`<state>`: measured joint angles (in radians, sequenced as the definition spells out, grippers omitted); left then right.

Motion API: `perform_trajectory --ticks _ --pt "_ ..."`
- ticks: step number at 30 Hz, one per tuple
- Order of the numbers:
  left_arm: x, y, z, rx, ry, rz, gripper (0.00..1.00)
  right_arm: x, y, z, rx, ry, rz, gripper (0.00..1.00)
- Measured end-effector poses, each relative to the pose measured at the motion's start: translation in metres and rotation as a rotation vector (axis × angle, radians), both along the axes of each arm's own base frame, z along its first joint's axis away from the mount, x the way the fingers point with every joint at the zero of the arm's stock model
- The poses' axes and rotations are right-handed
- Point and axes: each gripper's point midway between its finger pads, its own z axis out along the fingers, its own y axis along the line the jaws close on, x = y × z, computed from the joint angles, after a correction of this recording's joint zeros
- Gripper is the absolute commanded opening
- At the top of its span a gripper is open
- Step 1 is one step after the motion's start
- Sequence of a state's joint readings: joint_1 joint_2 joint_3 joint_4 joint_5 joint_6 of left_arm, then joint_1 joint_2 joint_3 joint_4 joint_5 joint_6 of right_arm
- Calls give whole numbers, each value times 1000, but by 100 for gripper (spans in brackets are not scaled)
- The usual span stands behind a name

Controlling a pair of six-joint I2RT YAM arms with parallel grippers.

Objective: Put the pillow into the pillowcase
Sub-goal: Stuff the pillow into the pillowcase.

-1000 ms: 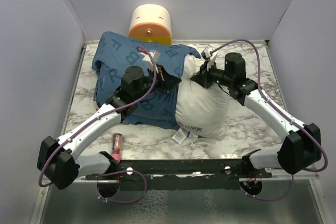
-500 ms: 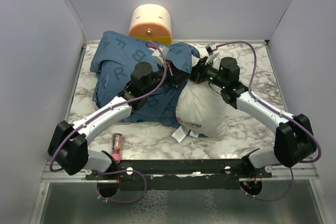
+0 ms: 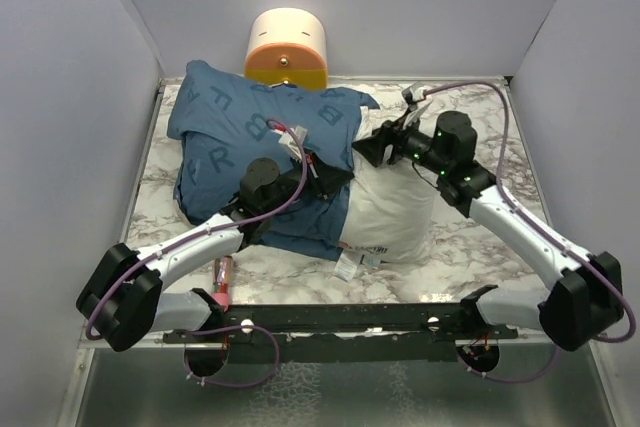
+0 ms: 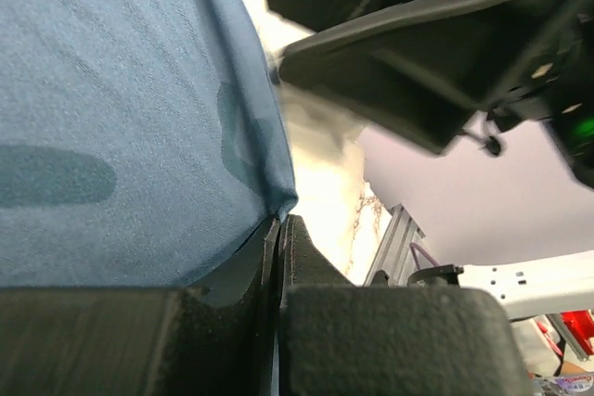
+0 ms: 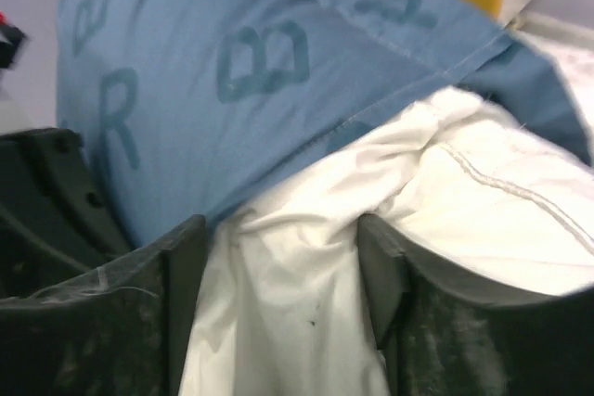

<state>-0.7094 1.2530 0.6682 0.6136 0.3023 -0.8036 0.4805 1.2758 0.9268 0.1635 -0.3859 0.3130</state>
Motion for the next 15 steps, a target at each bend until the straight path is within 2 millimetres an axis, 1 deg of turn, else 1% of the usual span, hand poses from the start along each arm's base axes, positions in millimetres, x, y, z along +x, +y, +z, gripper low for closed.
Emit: perform_trajectory --ticks 3,4,5,6,8,9,10,12,15 --pt "0 1 1 -6 3 2 0 -5 -17 31 -45 -72 -19 84" --pt "1 1 1 -6 4 5 0 -10 -25 46 -60 -105 -24 88" --pt "3 3 1 -7 6 8 0 -15 -30 55 -74 -126 -27 90" --pt "4 4 1 -7 7 12 0 -23 -36 65 -90 -151 -23 91" --pt "7 6 0 -5 9 19 0 -38 -41 73 -111 -168 1 91" --pt "8 7 1 -3 10 20 0 -44 -41 65 -133 -143 26 91" --pt "8 7 2 -1 11 19 0 -52 -43 72 -127 -159 31 91" --pt "9 5 7 9 5 9 0 -64 -45 57 -140 -101 54 91" --pt "11 1 23 20 -22 -12 0 -87 -57 -2 -179 69 43 91"
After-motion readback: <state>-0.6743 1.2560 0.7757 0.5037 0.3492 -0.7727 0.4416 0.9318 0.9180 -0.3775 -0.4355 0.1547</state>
